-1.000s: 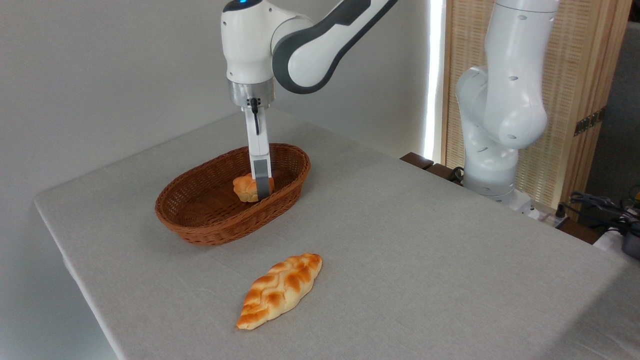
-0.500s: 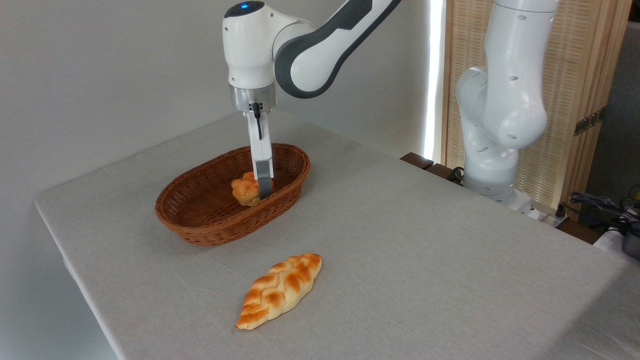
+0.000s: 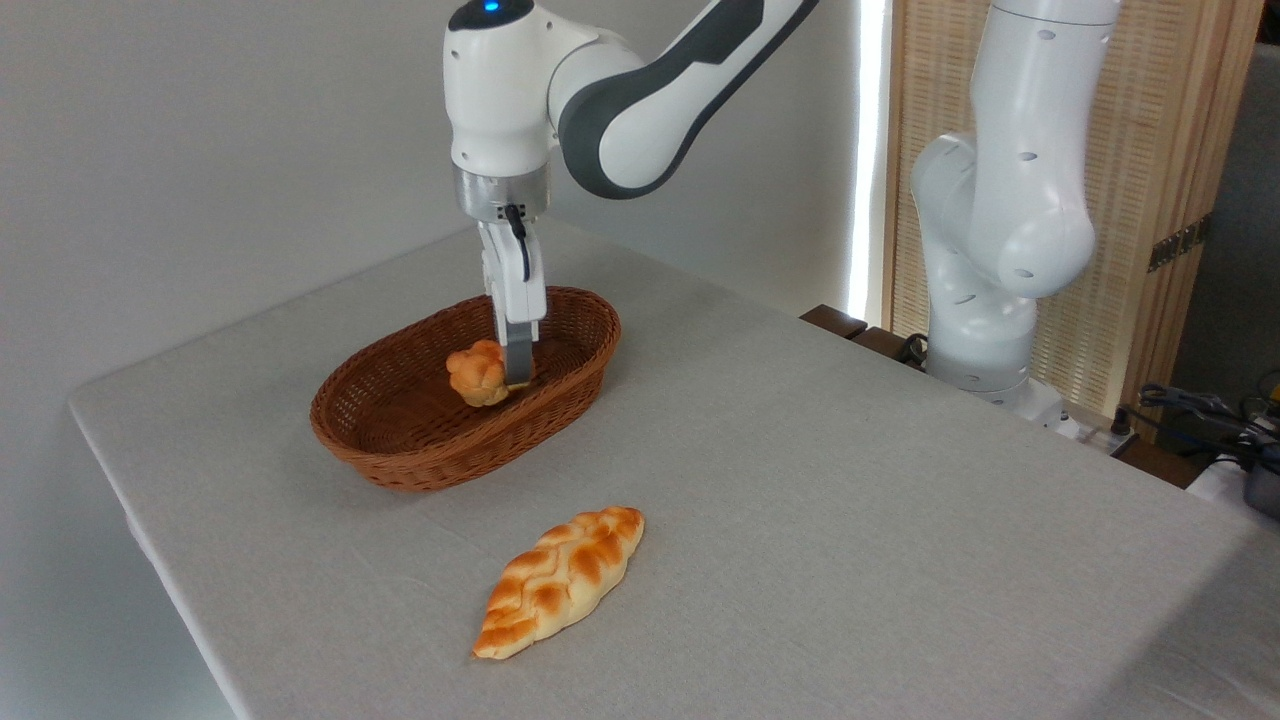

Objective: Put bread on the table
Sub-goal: 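Close the gripper on the round bun and lift it from the basket, then carry the held bun out of the basket beside the braided loaf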

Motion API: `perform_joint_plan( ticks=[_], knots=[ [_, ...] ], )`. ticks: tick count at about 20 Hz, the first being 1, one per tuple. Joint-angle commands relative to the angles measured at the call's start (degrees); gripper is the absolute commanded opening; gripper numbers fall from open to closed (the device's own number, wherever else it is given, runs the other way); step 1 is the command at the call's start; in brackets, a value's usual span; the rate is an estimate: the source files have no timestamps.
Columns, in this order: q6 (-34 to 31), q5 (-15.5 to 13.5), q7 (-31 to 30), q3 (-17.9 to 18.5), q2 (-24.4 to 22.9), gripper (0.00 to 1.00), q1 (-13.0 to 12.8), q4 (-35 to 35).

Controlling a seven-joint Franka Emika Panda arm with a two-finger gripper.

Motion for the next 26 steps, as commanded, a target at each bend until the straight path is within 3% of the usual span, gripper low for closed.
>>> perform_joint_plan(
  ticks=[1,4,8,11,14,16,23,26],
  knots=[
    [-5.6,-0.7,0.0,4.1,-2.3,0.23,-0.3,3.8],
    [-12.7,1.7,3.1,7.0,-6.9,0.24,-0.3,3.9],
    [-26.9,5.7,16.1,14.8,-14.4,0.28,-0.3,3.2],
    [-32.9,15.3,21.8,16.8,-15.2,0.35,-0.3,1.8],
    [-31.9,23.2,22.6,18.4,-14.7,0.39,-0.3,-1.3],
    [-30.3,23.6,23.8,21.9,-14.4,0.48,-1.0,-1.4],
    [-27.1,23.8,28.8,23.7,-13.0,0.99,-2.2,-3.5],
    [-26.7,23.8,29.6,23.8,-12.6,1.00,-2.3,-3.7]
  ],
)
